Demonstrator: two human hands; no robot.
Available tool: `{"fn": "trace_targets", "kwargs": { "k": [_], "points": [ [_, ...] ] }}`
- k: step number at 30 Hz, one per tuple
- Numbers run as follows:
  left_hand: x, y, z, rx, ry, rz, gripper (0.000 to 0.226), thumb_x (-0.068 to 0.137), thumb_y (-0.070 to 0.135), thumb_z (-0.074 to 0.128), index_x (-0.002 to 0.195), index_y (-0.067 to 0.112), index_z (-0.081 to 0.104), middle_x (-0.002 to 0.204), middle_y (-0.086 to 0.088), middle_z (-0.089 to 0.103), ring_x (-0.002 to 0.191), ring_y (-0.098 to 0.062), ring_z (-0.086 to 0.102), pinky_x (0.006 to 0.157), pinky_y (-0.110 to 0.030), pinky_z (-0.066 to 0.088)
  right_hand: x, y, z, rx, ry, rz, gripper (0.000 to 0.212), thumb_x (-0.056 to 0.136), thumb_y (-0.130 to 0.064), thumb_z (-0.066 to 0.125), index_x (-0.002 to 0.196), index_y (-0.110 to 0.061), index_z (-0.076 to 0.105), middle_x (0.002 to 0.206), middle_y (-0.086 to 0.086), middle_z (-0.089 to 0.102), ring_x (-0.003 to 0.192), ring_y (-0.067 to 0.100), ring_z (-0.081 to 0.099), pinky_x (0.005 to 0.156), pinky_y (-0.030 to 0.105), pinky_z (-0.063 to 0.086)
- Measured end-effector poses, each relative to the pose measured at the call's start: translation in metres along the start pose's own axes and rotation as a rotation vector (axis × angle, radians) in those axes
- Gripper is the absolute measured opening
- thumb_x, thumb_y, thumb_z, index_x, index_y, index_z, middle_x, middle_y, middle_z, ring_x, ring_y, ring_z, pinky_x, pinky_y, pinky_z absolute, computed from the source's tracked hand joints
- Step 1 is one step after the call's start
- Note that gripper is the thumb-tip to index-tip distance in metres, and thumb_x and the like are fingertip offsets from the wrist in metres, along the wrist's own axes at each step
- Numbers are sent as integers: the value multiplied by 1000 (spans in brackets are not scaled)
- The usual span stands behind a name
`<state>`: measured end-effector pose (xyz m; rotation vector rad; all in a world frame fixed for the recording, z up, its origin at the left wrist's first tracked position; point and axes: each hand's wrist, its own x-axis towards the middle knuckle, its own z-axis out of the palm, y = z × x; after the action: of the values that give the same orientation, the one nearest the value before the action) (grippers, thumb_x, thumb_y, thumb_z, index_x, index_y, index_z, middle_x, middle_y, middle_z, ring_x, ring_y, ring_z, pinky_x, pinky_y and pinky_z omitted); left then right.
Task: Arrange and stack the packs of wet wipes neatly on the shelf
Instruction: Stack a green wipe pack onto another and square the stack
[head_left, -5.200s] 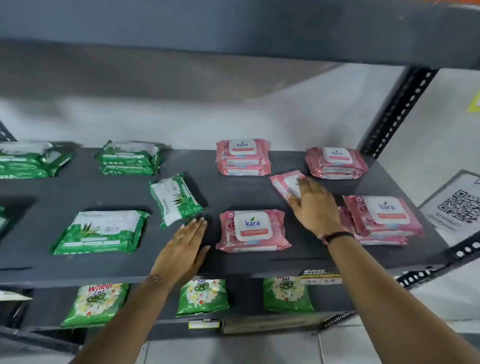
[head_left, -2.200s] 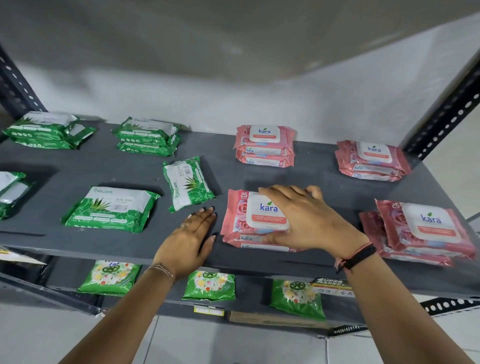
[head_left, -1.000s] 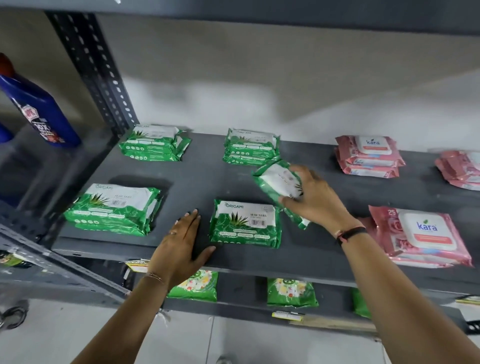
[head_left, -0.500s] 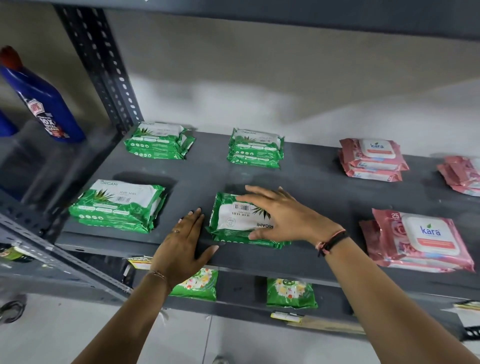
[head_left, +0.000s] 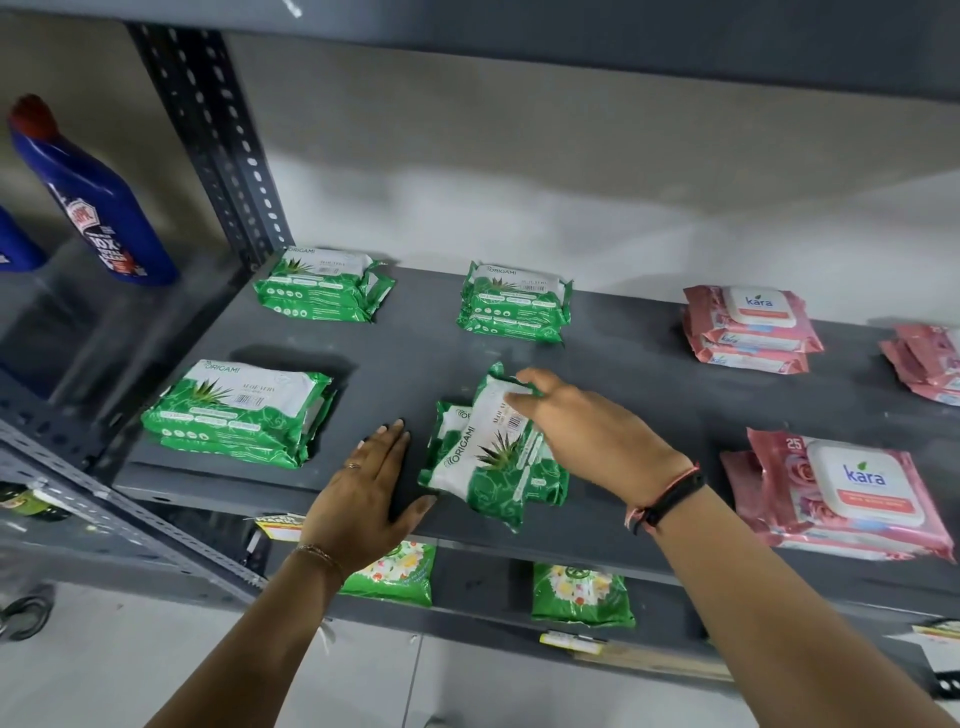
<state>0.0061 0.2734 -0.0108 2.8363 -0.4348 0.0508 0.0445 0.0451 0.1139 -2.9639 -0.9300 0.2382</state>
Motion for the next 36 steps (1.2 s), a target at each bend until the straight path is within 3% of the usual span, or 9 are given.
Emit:
{"fn": "trace_targets", "kwargs": {
  "k": [3, 7, 11, 13, 15, 20, 25, 32, 36],
  "points": [
    [0, -1, 1, -7, 0, -5, 84, 87, 65, 19, 131, -6, 36, 137, -22, 39, 123, -35, 37, 98, -49, 29, 2, -1, -5, -114, -44, -125, 87, 75, 23, 36, 142, -30, 16, 156, 5, 7, 139, 27, 18, 110, 41, 27],
    [0, 0, 0, -12, -1, 0, 85, 87, 64, 20, 130, -7, 37, 136, -23, 39, 123, -35, 37, 98, -50, 27, 7, 0, 5, -114, -117, -167, 85, 78, 17, 41, 141, -33, 14, 157, 2, 4, 143, 20, 3, 117, 48, 0],
    [-1, 1, -2, -23, 1, 2, 85, 87, 65, 20, 130, -7, 37, 136, -23, 39, 123, -36, 38, 98, -51, 28, 9, 3, 10, -102, -56, -95, 73, 78, -25, 64, 139, -31, 24, 144, 7, 32, 135, 25, 24, 116, 48, 0],
    [0, 0, -2, -23, -5, 0, 85, 87, 65, 19, 131, -6, 36, 137, -23, 39, 123, -35, 37, 98, -50, 28, 9, -2, 12, -110, -35, -12, 78, 73, -52, 63, 138, -28, 26, 133, 10, 40, 127, 29, 33, 115, 50, 3],
    [0, 0, 0, -13, -8, 0, 85, 87, 65, 18, 131, -5, 36, 138, -21, 38, 125, -34, 35, 99, -49, 28, 8, -7, 15, -106, -30, 52, 85, 71, -64, 57, 138, -24, 25, 132, 13, 39, 123, 32, 38, 115, 52, 7],
    [0, -2, 2, -5, 4, 2, 85, 87, 65, 19, 131, -6, 36, 139, -21, 36, 125, -34, 34, 100, -48, 26, 1, 0, 17, 21, -103, 55, 94, 73, -54, 64, 143, -25, 8, 148, 11, 25, 132, 31, 33, 116, 52, 13],
    [-1, 0, 1, -2, 29, 2, 85, 87, 65, 18, 131, -6, 36, 138, -21, 37, 124, -34, 35, 99, -48, 24, 3, 4, 20, -24, -46, 37, 87, 75, -52, 62, 142, -24, 14, 137, 5, 45, 125, 28, 42, 107, 46, 29],
    [-1, 0, 2, 13, 14, 30, 86, 87, 66, 16, 132, -6, 34, 139, -20, 36, 125, -33, 34, 99, -48, 22, 2, 7, 24, 0, -32, 39, 90, 73, -56, 61, 142, -26, 12, 139, 4, 42, 127, 27, 39, 108, 46, 27],
    [-1, 0, -3, -217, 141, 3, 88, 82, 73, 14, 139, 5, 16, 145, -8, 19, 133, -17, 14, 107, -23, 6, -7, 10, 16, 74, -6, 62, 93, 74, -61, 57, 143, -26, 7, 150, 4, 28, 137, 24, 26, 115, 50, 12]
  ]
}}
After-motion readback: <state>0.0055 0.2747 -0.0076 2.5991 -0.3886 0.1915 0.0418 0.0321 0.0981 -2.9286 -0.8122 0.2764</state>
